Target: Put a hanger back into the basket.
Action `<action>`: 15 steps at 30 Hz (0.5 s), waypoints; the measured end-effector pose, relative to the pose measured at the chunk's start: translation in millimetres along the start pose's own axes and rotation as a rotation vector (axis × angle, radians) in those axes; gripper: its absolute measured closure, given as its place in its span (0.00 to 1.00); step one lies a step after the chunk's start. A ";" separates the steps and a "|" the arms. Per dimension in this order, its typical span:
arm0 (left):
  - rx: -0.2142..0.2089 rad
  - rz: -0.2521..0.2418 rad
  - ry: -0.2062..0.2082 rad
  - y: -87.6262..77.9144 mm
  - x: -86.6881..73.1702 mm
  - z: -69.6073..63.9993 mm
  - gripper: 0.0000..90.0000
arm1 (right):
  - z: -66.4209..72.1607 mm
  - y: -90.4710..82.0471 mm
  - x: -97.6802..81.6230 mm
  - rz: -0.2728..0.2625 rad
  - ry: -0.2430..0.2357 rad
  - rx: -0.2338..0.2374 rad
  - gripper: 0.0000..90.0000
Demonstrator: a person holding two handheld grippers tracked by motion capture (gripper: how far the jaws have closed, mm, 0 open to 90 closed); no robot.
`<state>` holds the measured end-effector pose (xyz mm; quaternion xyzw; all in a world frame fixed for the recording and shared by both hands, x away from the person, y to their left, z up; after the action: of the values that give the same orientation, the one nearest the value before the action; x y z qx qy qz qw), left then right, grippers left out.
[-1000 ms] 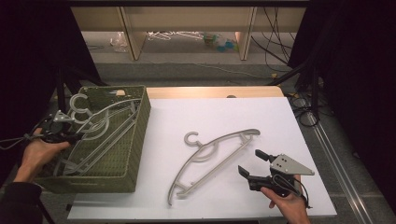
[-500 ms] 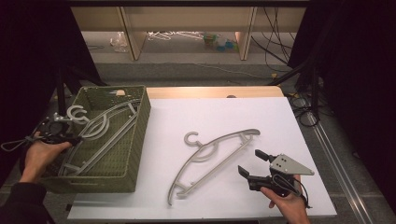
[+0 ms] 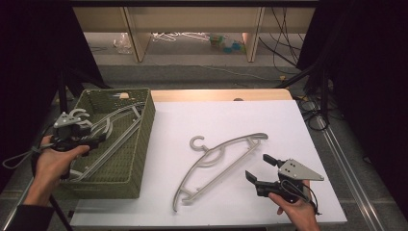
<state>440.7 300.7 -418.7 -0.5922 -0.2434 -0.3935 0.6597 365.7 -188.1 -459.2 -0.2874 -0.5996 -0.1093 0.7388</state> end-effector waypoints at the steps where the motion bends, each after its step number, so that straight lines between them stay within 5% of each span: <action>1: -0.015 -0.034 -0.037 -3.6 4.2 -11.6 0.42 | 0.5 0.7 -0.1 -0.003 0.006 0.006 0.19; 7: -0.113 -0.118 -0.073 -21.4 13.7 -56.2 0.36 | -0.1 0.3 0.8 -0.006 -0.007 -0.001 0.19; 15: -0.223 -0.163 -0.047 -31.5 13.6 -110.0 0.31 | -1.1 -0.6 1.4 -0.008 -0.013 -0.007 0.19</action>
<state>407.2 190.9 -409.2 -0.6491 -0.2611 -0.4563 0.5498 366.6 -188.9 -457.8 -0.2884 -0.6052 -0.1125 0.7334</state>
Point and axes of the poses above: each handheld gripper's, and its own axes: y roughly forward along the jaws, x roughly out of its top, z roughly to its left, the point moved 9 cm from there along y, roughly forward along the jaws, and after that the axes turned 15 degrees about x, right-handed, at the moved point
